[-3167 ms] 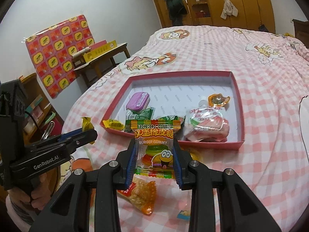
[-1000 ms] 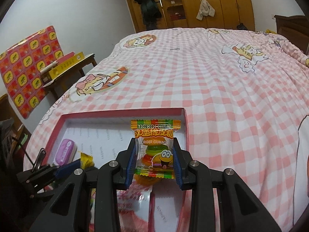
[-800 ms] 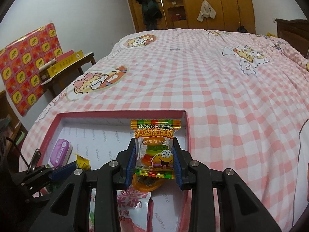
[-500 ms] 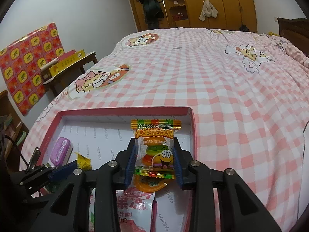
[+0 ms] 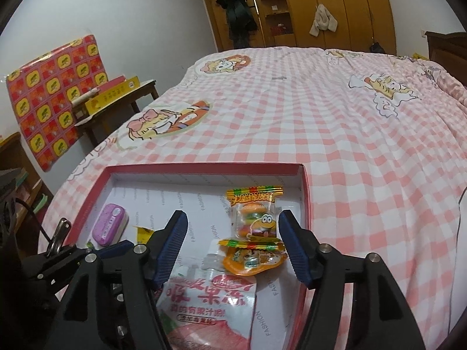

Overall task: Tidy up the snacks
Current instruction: 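Carry the yellow candy and gummy packet into the red box, opening both tools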

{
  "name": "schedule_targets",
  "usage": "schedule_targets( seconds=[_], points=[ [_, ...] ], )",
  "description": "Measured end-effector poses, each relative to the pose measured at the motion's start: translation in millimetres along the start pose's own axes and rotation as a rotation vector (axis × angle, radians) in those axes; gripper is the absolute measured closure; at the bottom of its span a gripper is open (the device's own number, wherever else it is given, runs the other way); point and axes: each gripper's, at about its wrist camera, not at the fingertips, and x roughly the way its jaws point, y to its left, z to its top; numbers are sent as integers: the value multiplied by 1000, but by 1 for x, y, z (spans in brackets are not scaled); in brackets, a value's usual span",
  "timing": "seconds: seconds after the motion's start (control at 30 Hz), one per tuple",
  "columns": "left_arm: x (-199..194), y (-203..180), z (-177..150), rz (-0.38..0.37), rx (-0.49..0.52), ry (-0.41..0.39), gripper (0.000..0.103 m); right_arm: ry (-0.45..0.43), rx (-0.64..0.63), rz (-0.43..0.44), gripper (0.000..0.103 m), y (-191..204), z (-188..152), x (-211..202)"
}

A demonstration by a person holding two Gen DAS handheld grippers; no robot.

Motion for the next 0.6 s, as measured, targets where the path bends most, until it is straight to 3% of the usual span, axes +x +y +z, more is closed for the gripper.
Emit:
schedule_targets(
  seconds=[0.2, 0.6],
  points=[
    [-16, 0, 1, -2, -12, -26, 40, -19, 22, 18, 36, 0, 1, -12],
    [-39, 4, -3, -19, -32, -41, 39, -22, 64, 41, 36, -3, -8, -37]
  ],
)
